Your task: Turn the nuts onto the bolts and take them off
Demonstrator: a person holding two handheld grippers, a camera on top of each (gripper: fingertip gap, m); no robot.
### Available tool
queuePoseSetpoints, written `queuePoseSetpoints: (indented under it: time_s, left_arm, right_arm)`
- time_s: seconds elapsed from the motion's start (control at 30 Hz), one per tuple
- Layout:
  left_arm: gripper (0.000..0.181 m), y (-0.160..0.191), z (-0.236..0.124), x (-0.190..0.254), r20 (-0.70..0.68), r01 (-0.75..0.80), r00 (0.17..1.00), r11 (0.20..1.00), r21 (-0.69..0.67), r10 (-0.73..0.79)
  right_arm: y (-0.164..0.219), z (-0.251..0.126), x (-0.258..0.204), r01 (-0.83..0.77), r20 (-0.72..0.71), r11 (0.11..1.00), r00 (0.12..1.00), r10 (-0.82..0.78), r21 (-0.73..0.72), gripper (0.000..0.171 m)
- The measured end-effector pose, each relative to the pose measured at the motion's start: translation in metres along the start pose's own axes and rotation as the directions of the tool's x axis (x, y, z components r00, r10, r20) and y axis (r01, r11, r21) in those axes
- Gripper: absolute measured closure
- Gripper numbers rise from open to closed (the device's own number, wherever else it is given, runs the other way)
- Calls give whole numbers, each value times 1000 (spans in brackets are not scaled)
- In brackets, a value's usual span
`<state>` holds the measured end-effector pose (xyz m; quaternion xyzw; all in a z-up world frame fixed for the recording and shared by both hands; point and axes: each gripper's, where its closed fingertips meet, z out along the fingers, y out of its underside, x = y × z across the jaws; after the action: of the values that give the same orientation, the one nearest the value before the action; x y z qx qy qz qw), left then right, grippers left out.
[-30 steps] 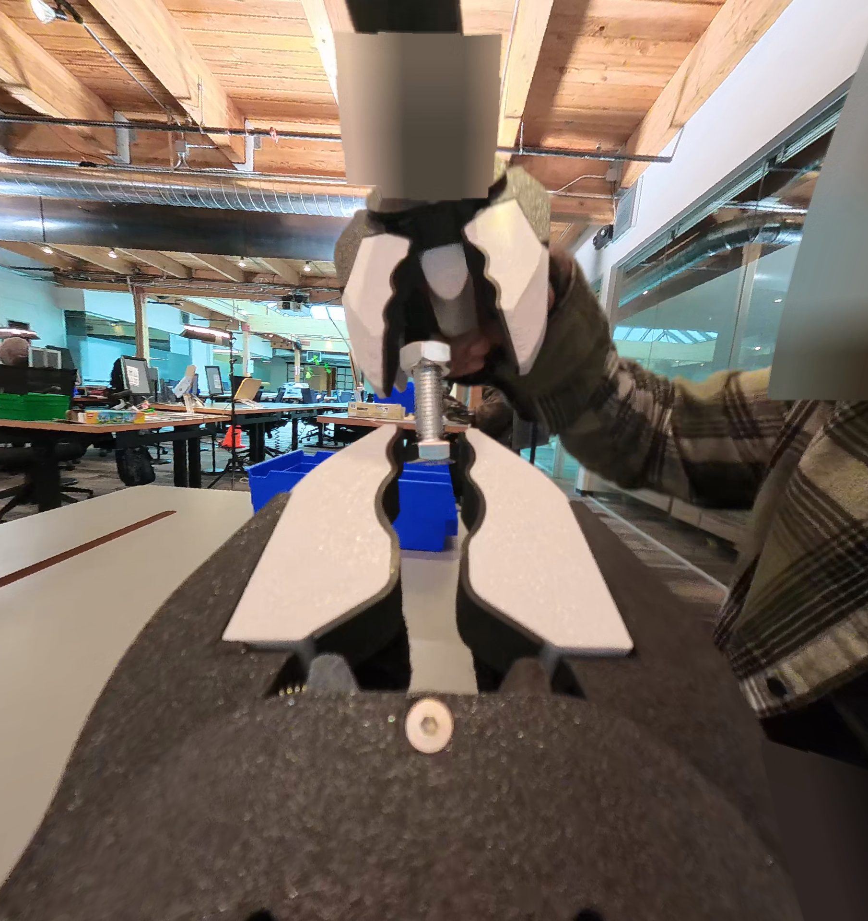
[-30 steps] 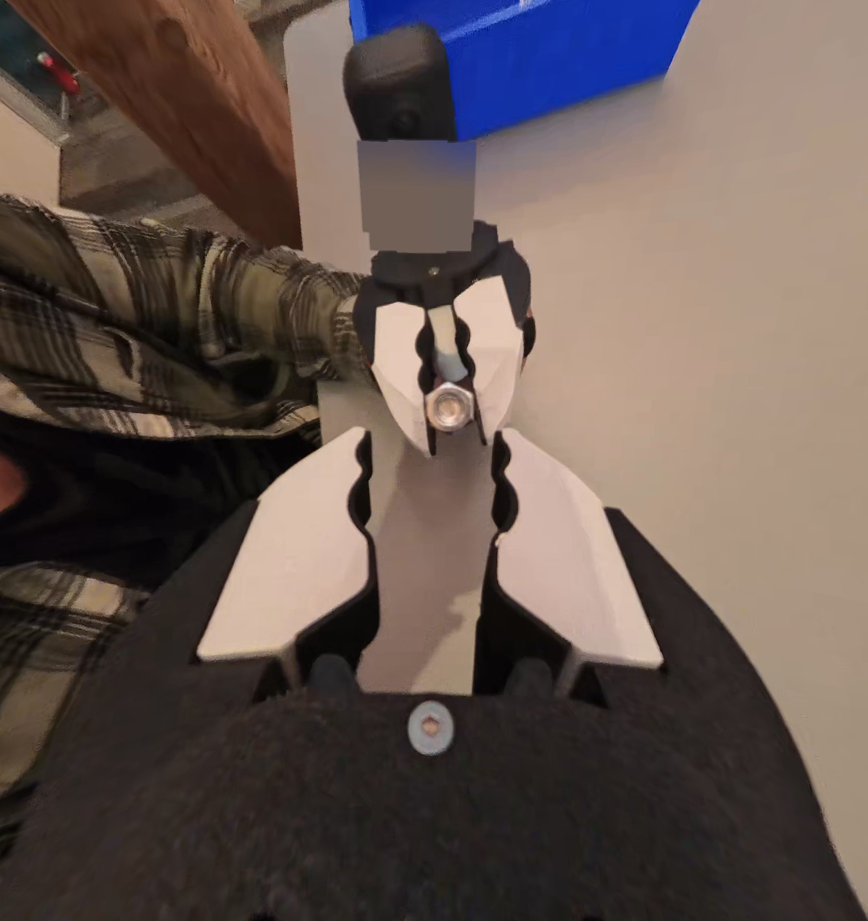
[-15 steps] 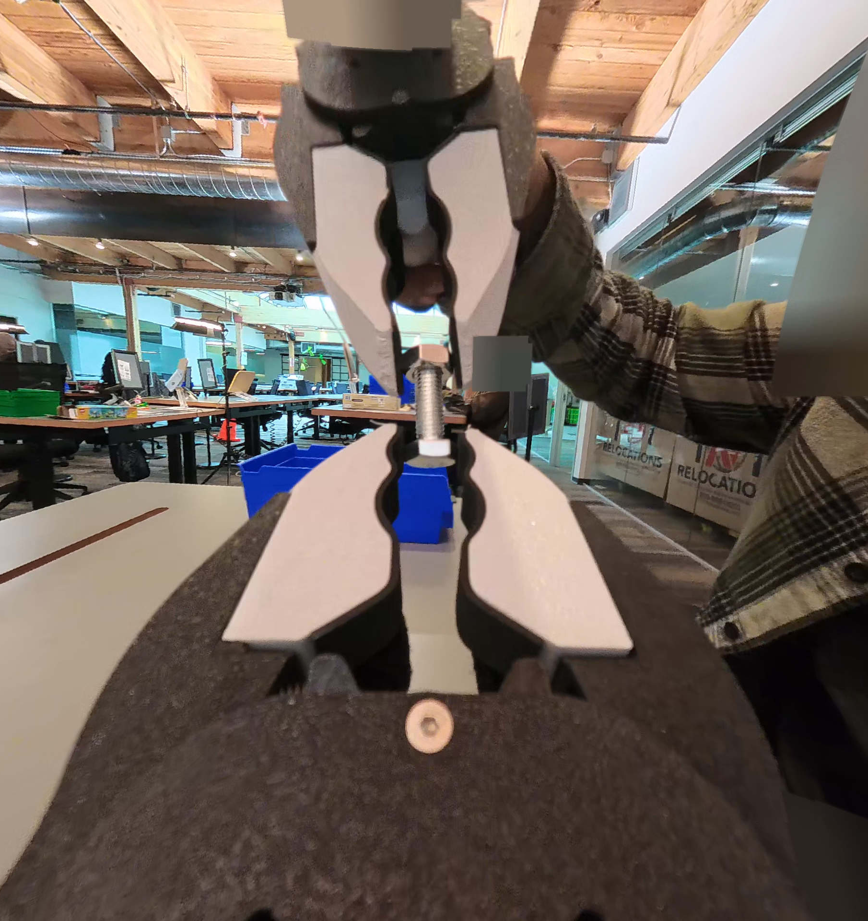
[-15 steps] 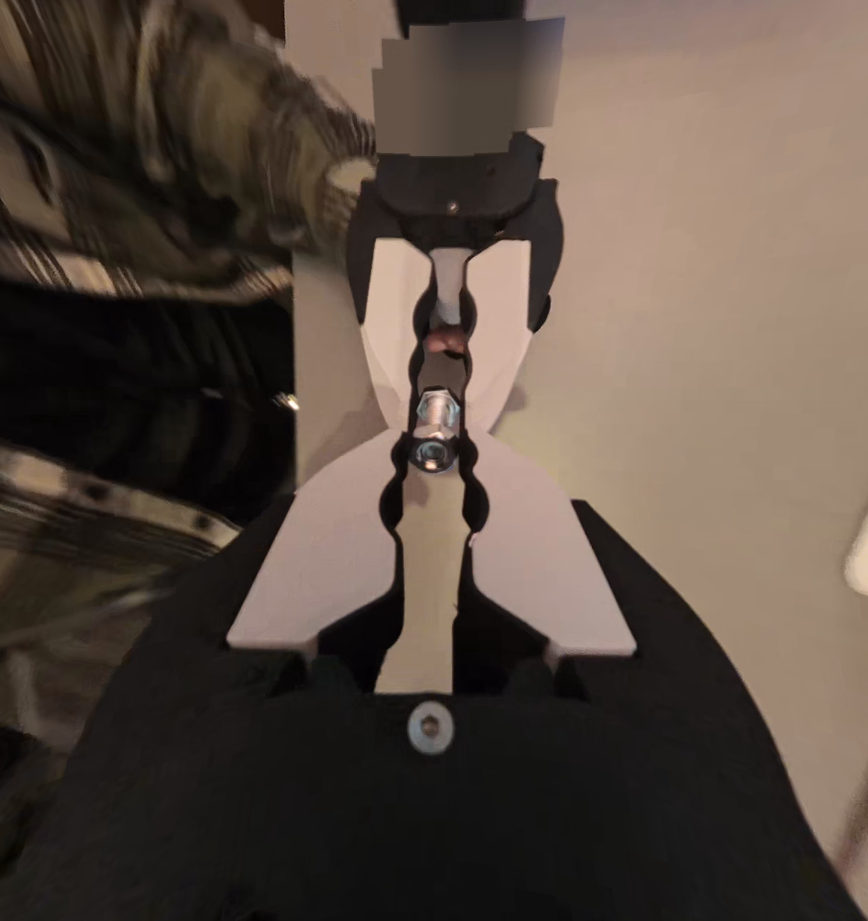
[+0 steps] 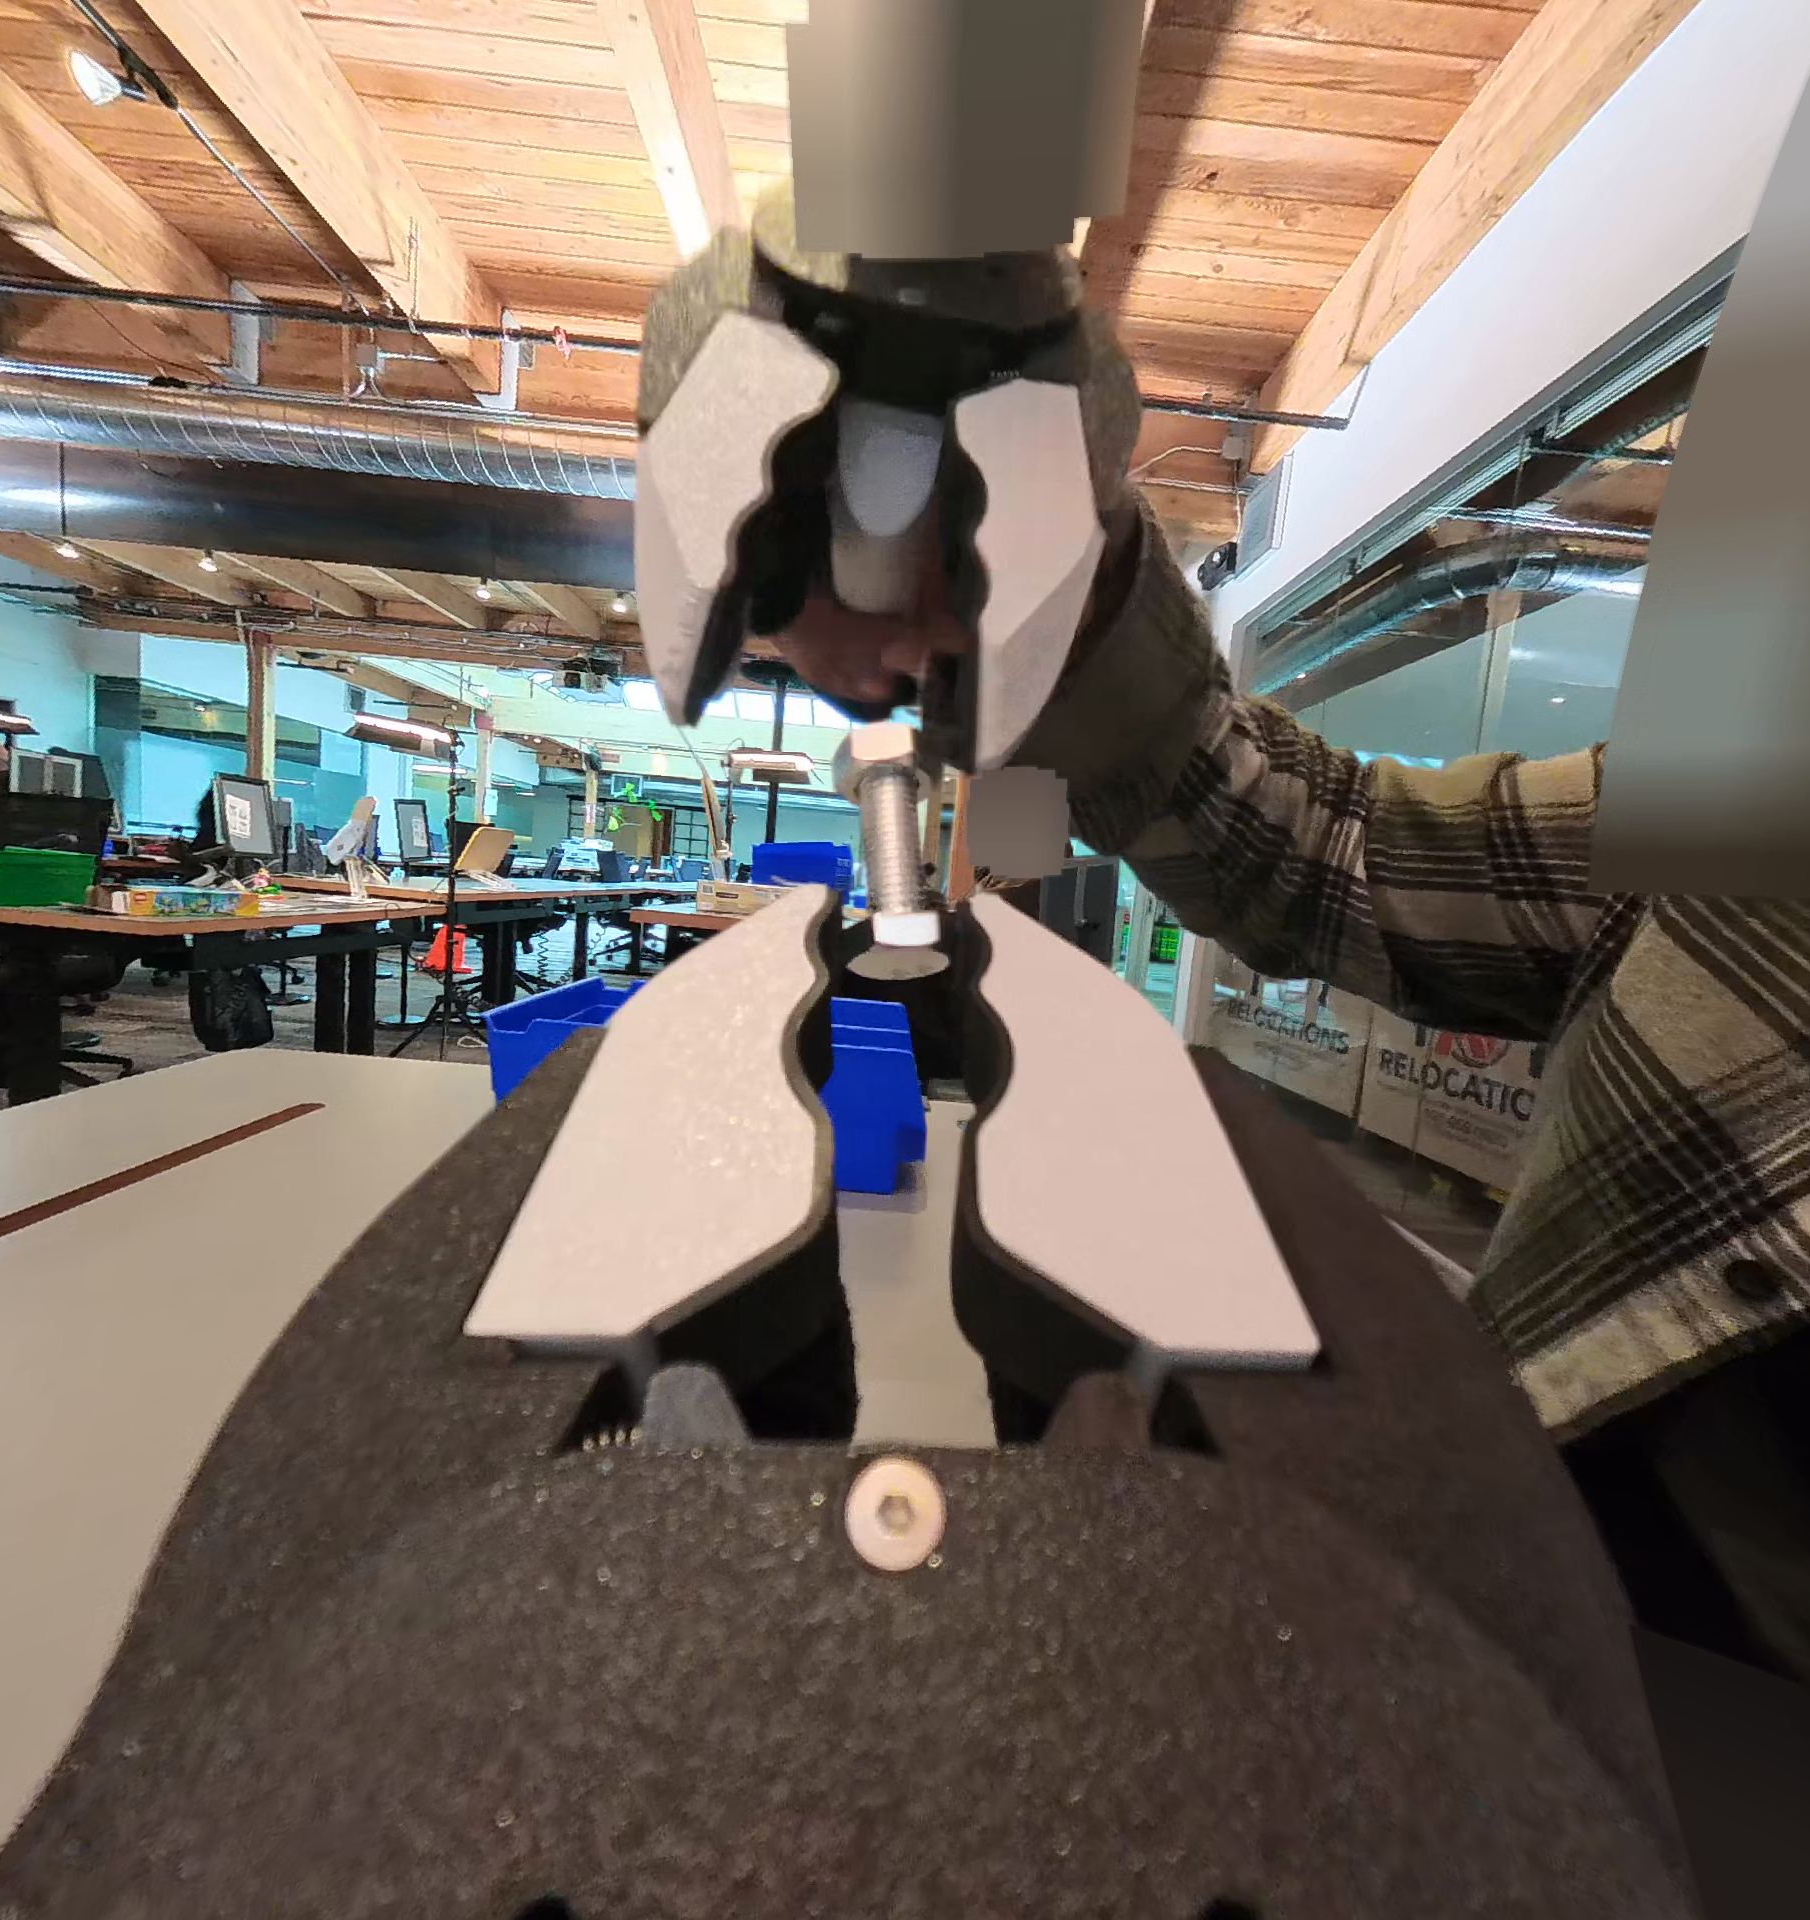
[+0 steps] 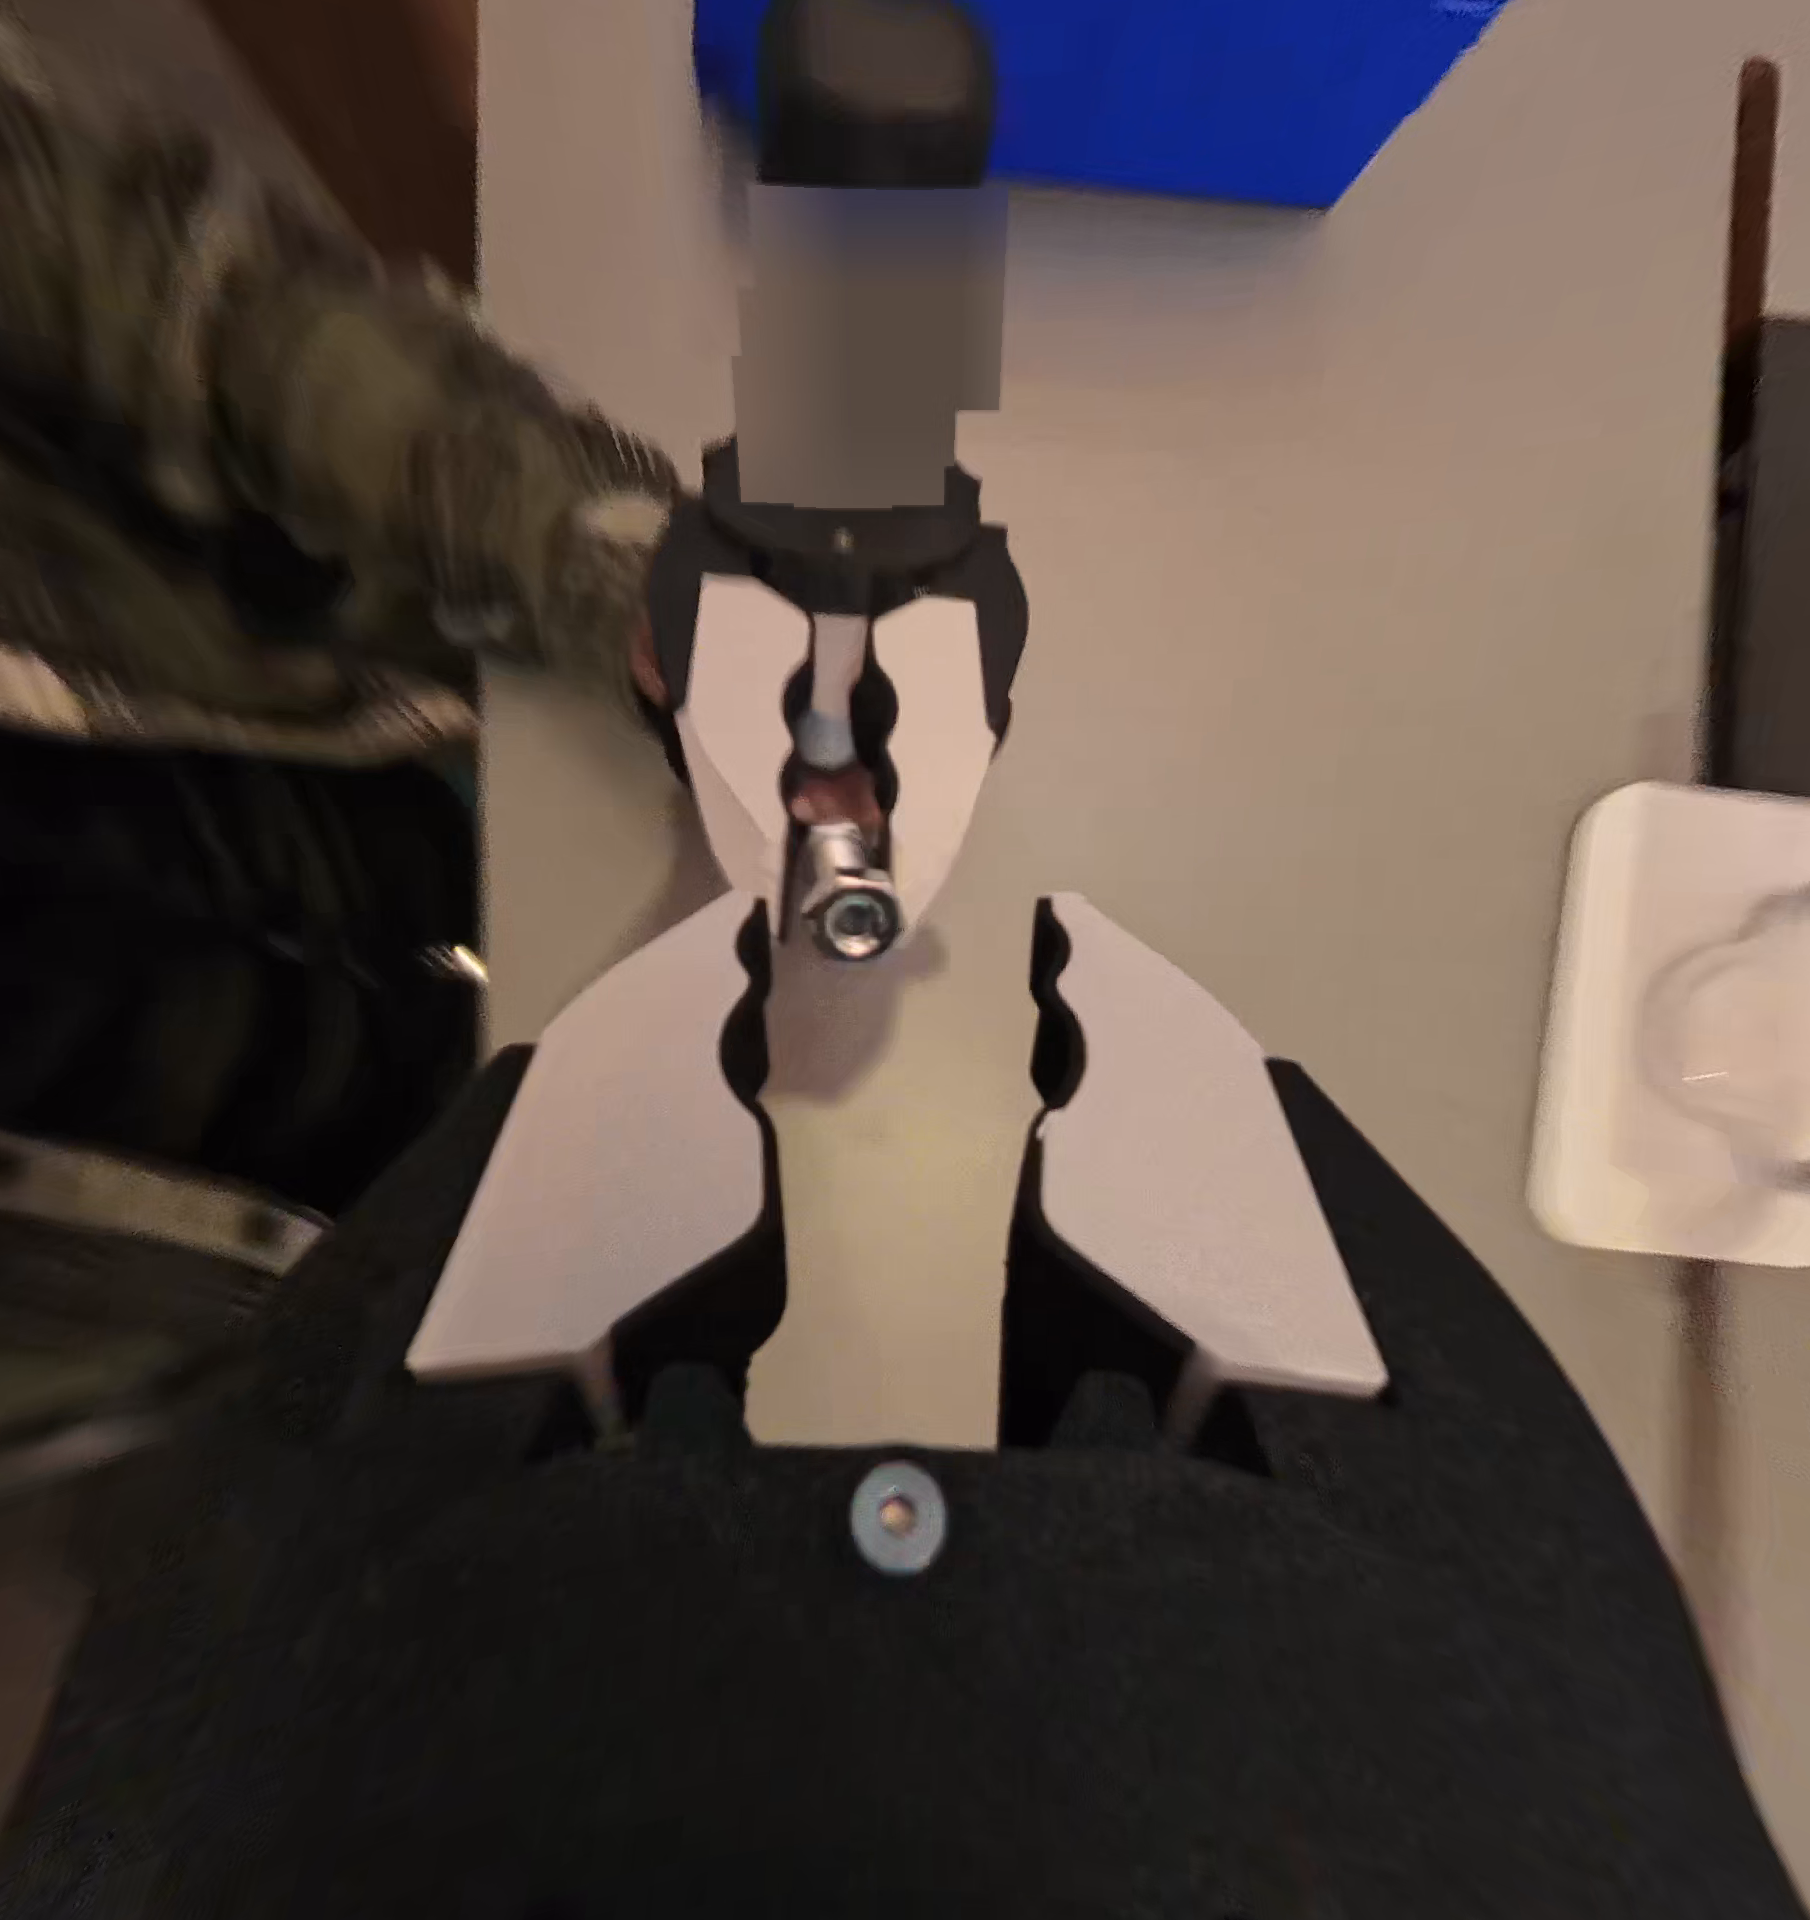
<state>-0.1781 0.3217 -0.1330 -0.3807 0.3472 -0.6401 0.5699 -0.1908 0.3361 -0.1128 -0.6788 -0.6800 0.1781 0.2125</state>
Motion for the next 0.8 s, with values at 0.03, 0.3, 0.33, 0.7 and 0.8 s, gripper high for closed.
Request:
queuePoseSetpoints:
  time_s: [0.03, 0.3, 0.33, 0.7, 0.8]
  left_arm:
    - [161, -1, -1, -1, 7, -5, 1000, 1000, 0, 5]
    - [162, 3, -1, -5, 47, -33, 998, 999, -18, 34]
    - [161, 3, -1, -6, 49, -33, 998, 999, -19, 34]
    - [161, 3, 0, -5, 39, -21, 999, 1000, -21, 22]
    - [161, 5, 1, -2, 20, -12, 1000, 1000, -25, 12]
  right_arm:
    - [-2, -3, -2, -143, 44, 988, 989, 140, 64, 123]
    - [3, -6, -4, -657, 288, 743, 741, 607, 126, 109]
    - [4, -4, -3, -665, 280, 737, 734, 618, 117, 109]
    - [6, 9, -9, -545, 257, 838, 812, 523, 14, 153]
    - [7, 8, -10, -268, 187, 963, 945, 269, -29, 154]
